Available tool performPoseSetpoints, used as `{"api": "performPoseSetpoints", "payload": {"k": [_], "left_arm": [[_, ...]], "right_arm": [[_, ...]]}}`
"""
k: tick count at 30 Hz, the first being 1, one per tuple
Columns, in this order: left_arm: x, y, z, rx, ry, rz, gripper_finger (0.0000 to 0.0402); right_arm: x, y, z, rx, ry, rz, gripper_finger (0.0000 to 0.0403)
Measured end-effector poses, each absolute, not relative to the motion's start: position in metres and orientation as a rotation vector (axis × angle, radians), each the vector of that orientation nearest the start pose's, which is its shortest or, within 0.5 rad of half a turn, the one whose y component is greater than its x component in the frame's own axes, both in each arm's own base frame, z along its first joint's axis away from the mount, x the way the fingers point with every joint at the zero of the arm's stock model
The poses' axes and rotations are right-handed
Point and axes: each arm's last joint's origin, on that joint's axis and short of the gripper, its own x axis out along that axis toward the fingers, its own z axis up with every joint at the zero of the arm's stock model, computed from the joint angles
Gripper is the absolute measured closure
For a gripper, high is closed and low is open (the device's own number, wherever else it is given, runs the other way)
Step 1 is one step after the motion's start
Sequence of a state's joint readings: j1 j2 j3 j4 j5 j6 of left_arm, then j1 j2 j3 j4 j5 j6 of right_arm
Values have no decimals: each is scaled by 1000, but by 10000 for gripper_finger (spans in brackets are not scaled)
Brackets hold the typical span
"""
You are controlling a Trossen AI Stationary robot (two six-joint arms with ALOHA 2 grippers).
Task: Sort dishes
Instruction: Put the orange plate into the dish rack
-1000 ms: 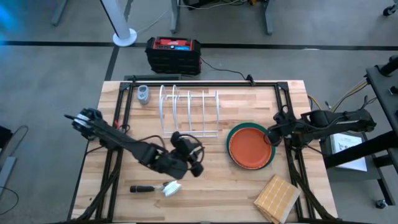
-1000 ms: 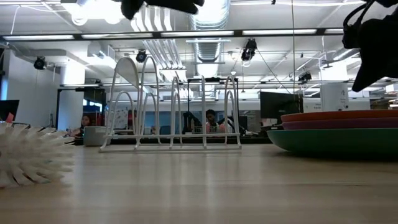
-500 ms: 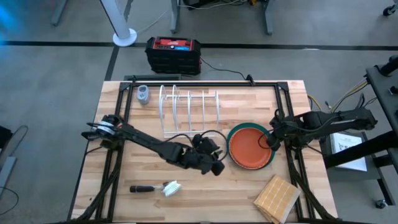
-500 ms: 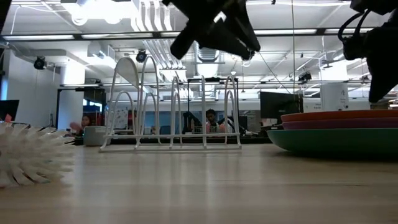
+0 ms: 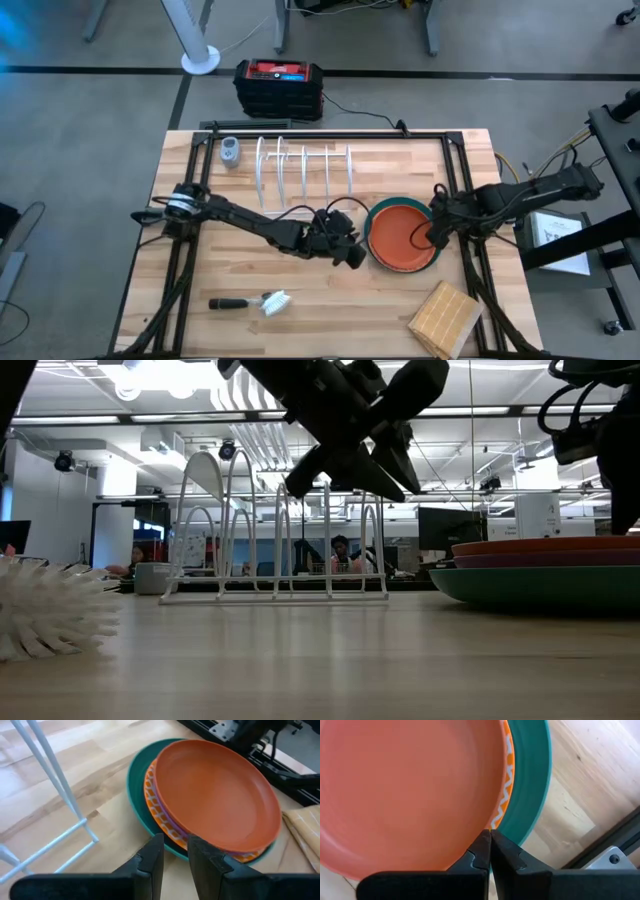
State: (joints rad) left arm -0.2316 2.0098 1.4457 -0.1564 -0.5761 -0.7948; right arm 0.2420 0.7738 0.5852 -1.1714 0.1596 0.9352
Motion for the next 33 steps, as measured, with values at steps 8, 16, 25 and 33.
{"api": "performPoseSetpoints", "payload": {"k": [8,16,25,33], "left_arm": [[435,-86,206,-481,476,554,326],[436,-86,200,-467,486,556,326],[447,-89,180,-438,469,535,326],[448,-86,181,-441,459,539,326]], "right_arm": [[103,21,216,531,1264,-584,403],[108,23,212,508,1290,-621,403],[114,29,203,437,1337,-675,403],[120,35,196,402,1350,-704,403]]}}
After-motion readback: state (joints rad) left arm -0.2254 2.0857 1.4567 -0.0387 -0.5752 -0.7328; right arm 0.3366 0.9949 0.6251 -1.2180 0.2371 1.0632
